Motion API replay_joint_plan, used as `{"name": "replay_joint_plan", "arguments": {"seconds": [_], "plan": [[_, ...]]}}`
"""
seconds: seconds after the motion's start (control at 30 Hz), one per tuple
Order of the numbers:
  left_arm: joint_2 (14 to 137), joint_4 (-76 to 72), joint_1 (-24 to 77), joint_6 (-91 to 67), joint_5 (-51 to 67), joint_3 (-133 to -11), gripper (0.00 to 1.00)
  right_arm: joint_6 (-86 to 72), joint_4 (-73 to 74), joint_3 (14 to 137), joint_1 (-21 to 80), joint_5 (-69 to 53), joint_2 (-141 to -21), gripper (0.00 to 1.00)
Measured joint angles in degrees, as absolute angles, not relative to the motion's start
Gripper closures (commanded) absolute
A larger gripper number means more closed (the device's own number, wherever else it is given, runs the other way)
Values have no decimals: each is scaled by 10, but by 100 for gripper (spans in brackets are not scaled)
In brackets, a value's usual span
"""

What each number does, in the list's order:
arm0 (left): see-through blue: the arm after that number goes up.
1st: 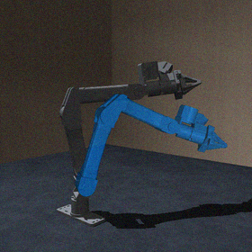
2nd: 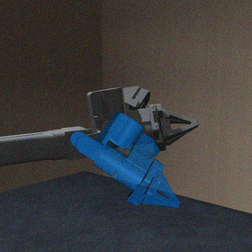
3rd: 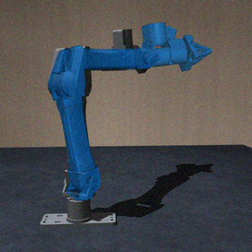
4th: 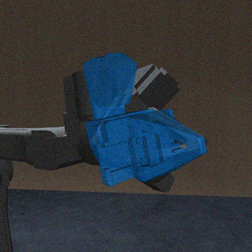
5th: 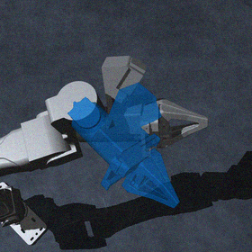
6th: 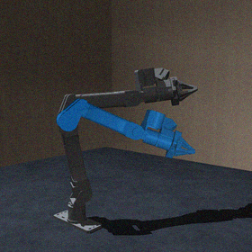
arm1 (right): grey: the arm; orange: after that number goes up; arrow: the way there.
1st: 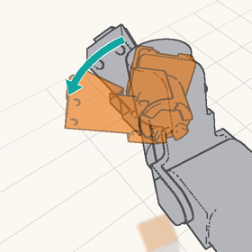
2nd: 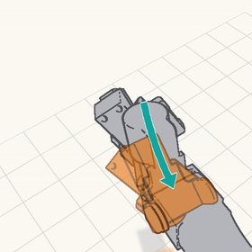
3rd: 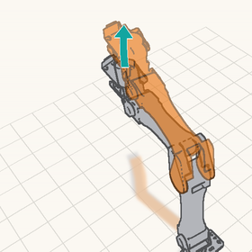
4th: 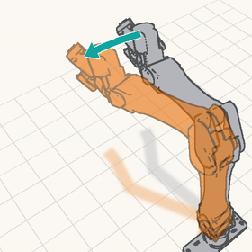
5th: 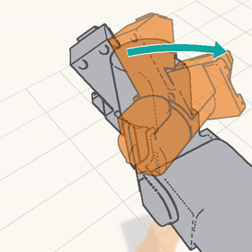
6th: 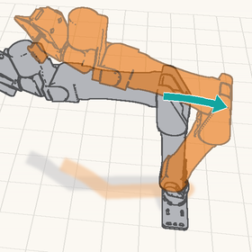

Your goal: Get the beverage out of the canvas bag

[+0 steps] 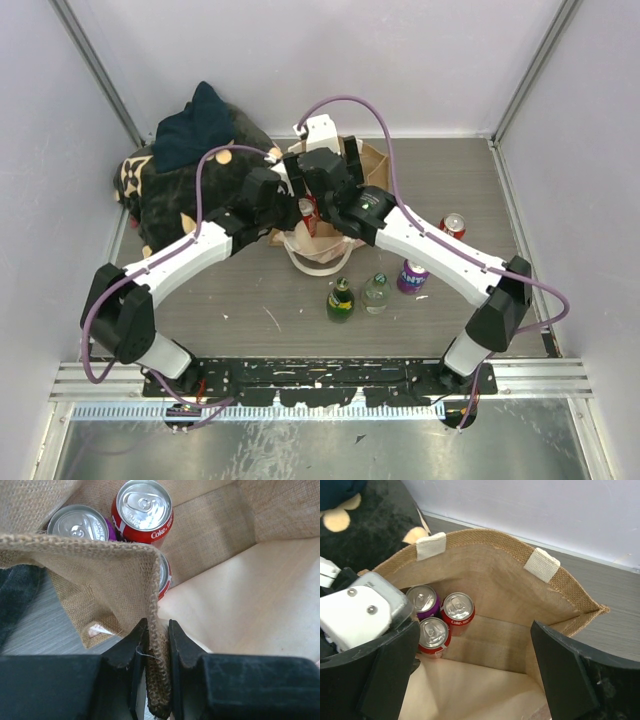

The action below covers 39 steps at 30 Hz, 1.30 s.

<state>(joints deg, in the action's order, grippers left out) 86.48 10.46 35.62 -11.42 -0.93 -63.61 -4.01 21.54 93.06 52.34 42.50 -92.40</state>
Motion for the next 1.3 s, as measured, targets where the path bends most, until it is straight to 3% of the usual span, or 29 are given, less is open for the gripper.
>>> {"name": "replay_joint_plan", "arguments": {"seconds": [0.2,0.33,0.4,0.53,0.67,1.0,1.3], "plan": [[880,99,355,-126,-6,-646,96,-81,210,901,475,371,-939,2],[880,102,357,-130,-8,-646,98,-121,210,866,426,306,-939,0],[879,104,357,-134,-11,-646,96,-135,211,858,406,287,-947,0],[864,117,357,-136,-27,-646,83,-150,206,857,388,258,-974,0],[844,136,357,-136,-55,-642,78,-163,197,860,385,222,-1011,0],[838,136,358,-140,-65,-633,78,-185,178,919,380,169,-1126,0],[842,127,358,-143,-55,-629,79,-203,163,921,369,183,-1136,1]]}}
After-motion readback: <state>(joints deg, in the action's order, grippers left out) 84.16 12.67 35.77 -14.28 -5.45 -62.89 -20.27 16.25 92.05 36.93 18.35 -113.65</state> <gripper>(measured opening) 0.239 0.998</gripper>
